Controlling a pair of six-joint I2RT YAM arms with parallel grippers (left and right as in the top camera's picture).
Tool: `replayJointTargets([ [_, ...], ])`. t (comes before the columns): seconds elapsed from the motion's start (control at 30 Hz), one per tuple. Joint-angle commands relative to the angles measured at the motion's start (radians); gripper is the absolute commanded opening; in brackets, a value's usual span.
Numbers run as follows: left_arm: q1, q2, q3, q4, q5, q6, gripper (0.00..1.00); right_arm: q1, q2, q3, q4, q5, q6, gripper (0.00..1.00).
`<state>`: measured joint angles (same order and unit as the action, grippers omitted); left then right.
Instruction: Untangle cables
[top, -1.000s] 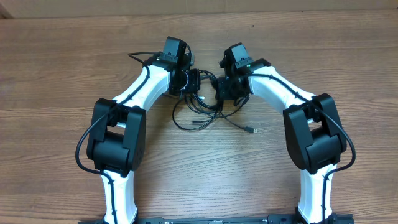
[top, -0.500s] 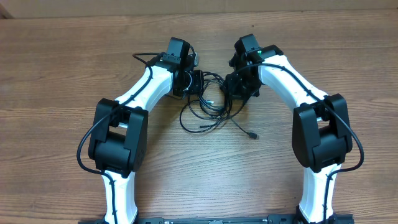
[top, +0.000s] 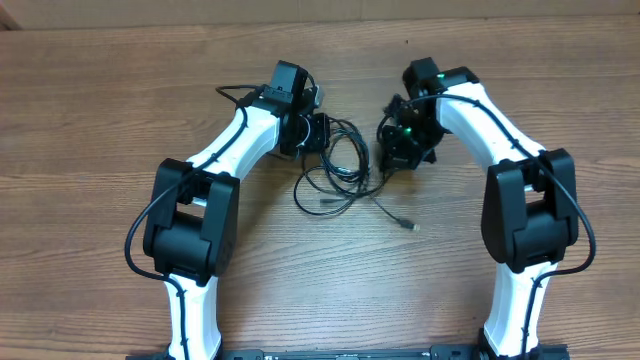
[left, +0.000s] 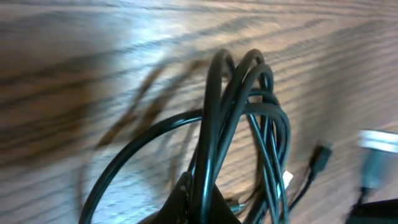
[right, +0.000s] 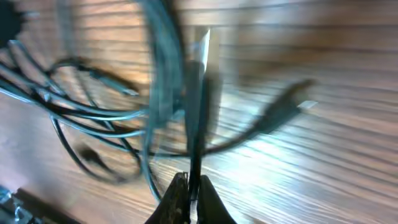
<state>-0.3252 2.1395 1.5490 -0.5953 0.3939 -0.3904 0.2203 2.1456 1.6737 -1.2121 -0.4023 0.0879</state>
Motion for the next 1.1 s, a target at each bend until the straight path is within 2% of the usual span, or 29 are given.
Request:
replayJointTargets([
  [0.0, 0.01, -0.034, -0.006, 0.003, -0.032, 0.001, 0.04, -0.032, -0.048, 0.019, -0.001, 0.044, -0.01, 0.04],
  [0.2, 0.01, -0.034, -0.006, 0.003, -0.032, 0.001, 0.04, -0.038, -0.047, 0.018, 0.001, 0.068, -0.002, 0.05],
  [0.23, 0.01, -0.034, -0.006, 0.003, -0.032, 0.001, 0.04, -0.036, -0.047, 0.016, 0.003, 0.068, 0.014, 0.12],
  [0.3, 0.01, -0.034, -0.006, 0.003, -0.031, 0.001, 0.04, -0.032, -0.047, 0.016, 0.002, 0.064, 0.042, 0.32],
  [0.37, 0.01, -0.034, -0.006, 0.003, -0.031, 0.001, 0.04, -0.026, -0.047, 0.016, 0.003, 0.061, 0.046, 0.48],
  [0.43, 0.01, -0.034, -0.006, 0.003, -0.025, 0.002, 0.04, -0.025, -0.047, 0.017, 0.003, 0.06, 0.046, 0.48],
  [0.5, 0.011, -0.035, 0.001, 0.007, 0.032, 0.039, 0.04, -0.027, -0.051, 0.024, -0.01, 0.061, 0.045, 0.42],
  [0.6, 0.034, -0.051, 0.053, 0.005, 0.241, 0.172, 0.04, -0.048, -0.061, 0.054, -0.041, 0.061, 0.045, 0.39],
  [0.7, 0.068, -0.087, 0.135, -0.003, 0.348, 0.159, 0.04, -0.08, -0.069, 0.097, -0.058, 0.061, 0.045, 0.43],
  [0.73, 0.08, -0.103, 0.173, -0.019, 0.358, 0.14, 0.04, -0.09, -0.07, 0.108, -0.058, 0.061, 0.045, 0.47],
  [0.83, 0.101, -0.153, 0.268, -0.075, 0.358, 0.133, 0.04, -0.119, -0.07, 0.122, -0.05, 0.061, 0.045, 1.0],
  [1.07, 0.102, -0.293, 0.358, -0.121, 0.34, 0.228, 0.04, -0.137, -0.07, 0.122, -0.05, 0.061, 0.045, 1.0],
])
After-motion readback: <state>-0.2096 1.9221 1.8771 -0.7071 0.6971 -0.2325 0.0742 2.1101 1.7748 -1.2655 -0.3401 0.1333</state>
